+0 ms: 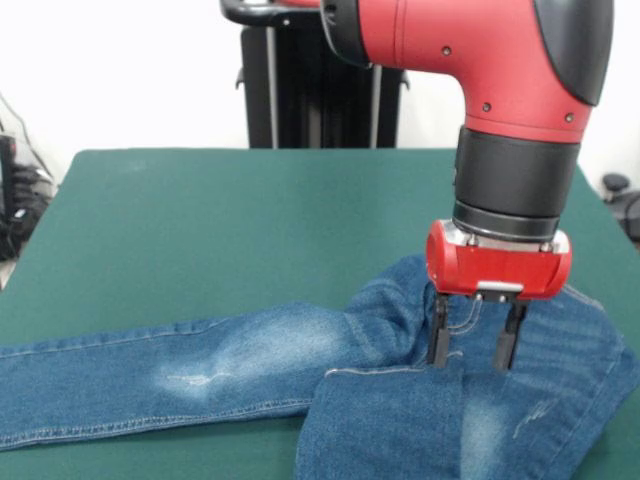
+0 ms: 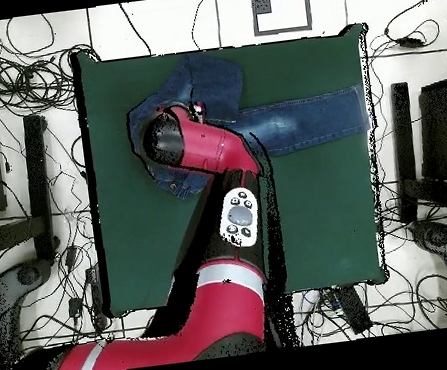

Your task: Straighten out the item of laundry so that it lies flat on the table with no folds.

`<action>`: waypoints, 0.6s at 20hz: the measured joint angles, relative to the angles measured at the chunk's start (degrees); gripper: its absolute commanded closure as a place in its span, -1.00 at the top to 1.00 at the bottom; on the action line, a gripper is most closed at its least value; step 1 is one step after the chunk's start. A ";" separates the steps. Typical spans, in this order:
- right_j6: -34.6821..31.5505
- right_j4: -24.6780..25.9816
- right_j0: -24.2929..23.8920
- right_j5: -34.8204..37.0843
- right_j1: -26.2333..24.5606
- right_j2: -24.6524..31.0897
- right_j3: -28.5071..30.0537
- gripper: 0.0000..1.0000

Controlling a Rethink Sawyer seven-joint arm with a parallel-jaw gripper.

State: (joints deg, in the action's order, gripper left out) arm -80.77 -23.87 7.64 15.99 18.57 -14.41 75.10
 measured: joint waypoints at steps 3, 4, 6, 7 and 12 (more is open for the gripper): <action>0.00 1.11 -0.28 1.62 -0.45 -0.08 -2.22 1.00; 0.00 1.36 -0.32 2.25 -0.64 -0.12 -3.00 1.00; 0.00 1.55 -0.39 3.26 -1.16 -0.17 -4.40 1.00; 0.00 1.55 -0.42 3.59 -1.40 -0.17 -4.89 1.00; 0.00 1.70 -0.82 5.29 -3.21 -0.22 -7.52 1.00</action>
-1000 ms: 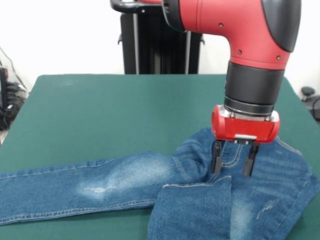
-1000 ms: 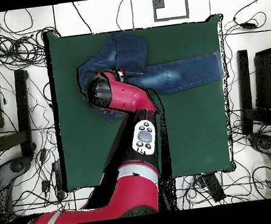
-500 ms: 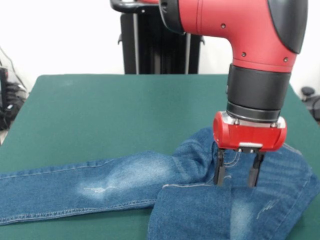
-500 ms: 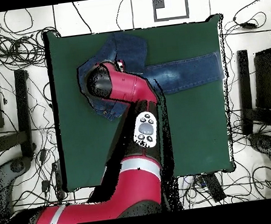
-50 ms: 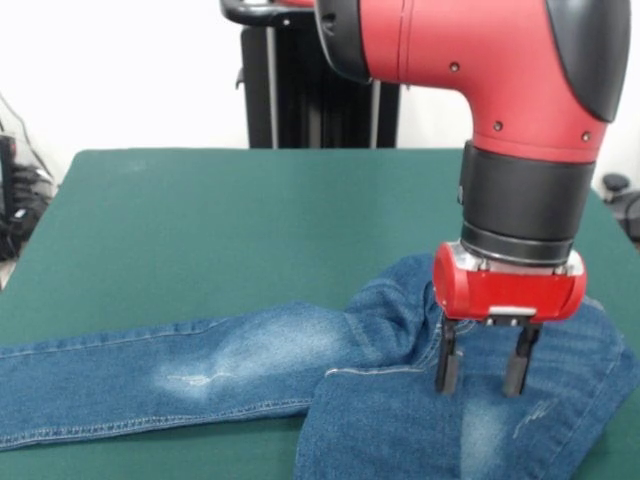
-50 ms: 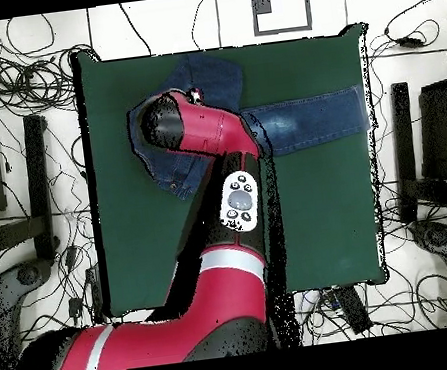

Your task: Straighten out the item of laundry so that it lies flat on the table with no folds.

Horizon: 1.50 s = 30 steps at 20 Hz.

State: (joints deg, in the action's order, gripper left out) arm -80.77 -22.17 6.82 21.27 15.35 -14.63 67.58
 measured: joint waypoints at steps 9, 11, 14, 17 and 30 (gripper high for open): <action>0.00 0.02 -0.16 3.00 -3.89 -1.74 -3.22 1.00; 0.00 0.02 -0.15 3.94 -4.72 -2.34 -4.03 1.00; 0.00 0.02 -0.16 4.82 -5.21 -3.00 -4.76 1.00; 0.00 0.03 -0.16 5.54 -5.22 -3.38 -5.21 1.00; 0.00 0.15 -0.16 6.40 -5.18 -5.00 -5.88 1.00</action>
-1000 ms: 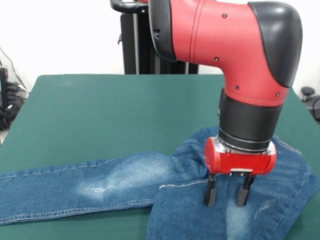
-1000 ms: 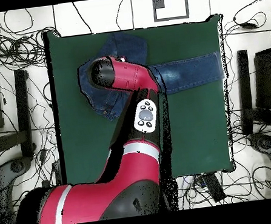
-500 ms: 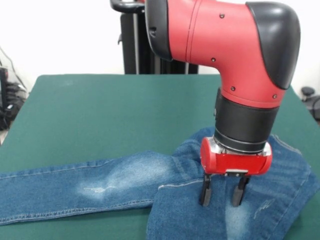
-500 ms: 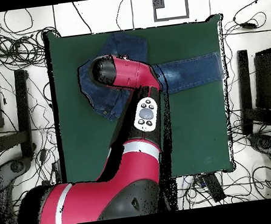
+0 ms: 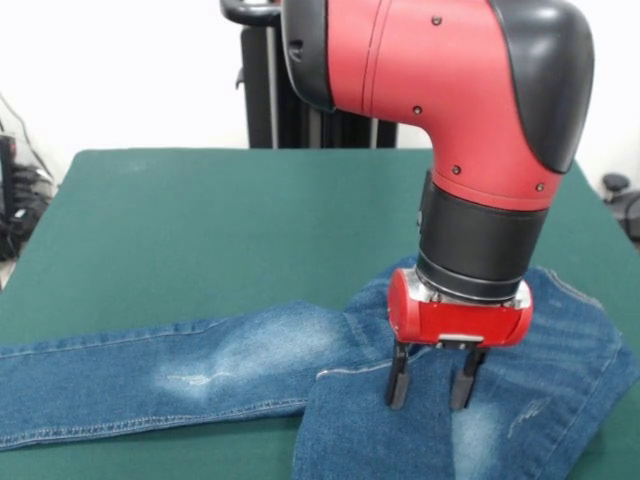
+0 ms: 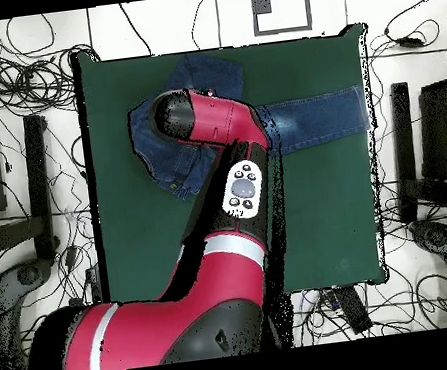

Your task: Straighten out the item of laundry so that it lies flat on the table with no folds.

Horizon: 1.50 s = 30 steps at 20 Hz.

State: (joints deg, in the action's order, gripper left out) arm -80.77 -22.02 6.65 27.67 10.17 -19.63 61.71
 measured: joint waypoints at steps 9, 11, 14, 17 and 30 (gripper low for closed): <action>0.00 -0.27 0.00 0.01 0.00 -0.20 0.01 1.00; 0.00 -0.37 0.01 0.01 -0.01 -0.21 0.02 1.00; 0.00 -0.38 0.09 0.00 0.00 -0.22 0.07 1.00; 0.00 -0.38 0.24 0.01 0.00 -0.23 0.11 1.00; 0.00 -0.83 0.27 0.00 0.00 -0.25 0.16 1.00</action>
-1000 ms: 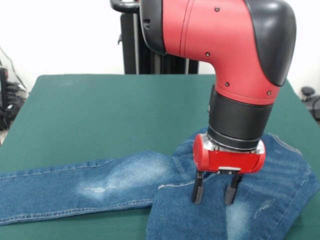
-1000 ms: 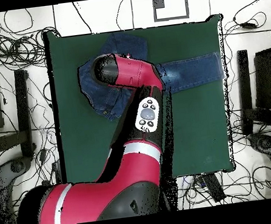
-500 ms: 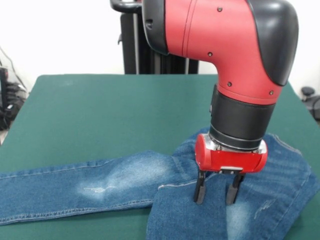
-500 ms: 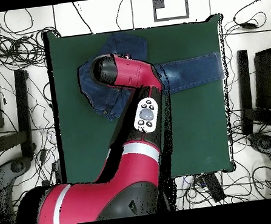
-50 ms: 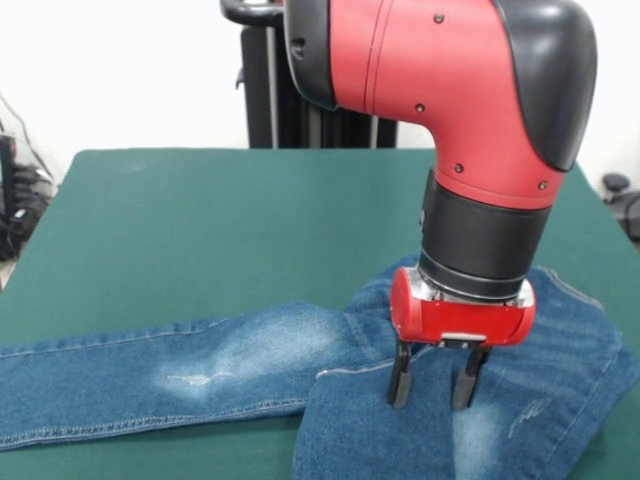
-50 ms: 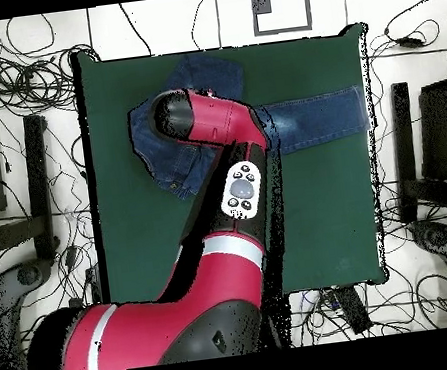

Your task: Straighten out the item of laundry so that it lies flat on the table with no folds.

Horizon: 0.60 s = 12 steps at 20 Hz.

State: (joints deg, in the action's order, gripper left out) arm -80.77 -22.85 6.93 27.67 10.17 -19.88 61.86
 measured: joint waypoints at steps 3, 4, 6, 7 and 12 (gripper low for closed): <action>0.00 -0.15 -0.01 0.00 0.00 0.00 0.03 1.00; 0.00 -0.22 -0.04 0.01 -0.01 0.00 0.04 1.00; 0.00 -0.30 -0.08 0.00 -0.03 0.00 0.04 1.00; 0.00 -0.33 -0.10 0.00 -0.03 0.00 0.03 1.00; 0.00 -0.66 -0.28 0.01 -0.09 0.01 0.04 -1.00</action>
State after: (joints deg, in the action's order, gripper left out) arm -80.77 -23.51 6.65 27.68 10.08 -19.87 61.91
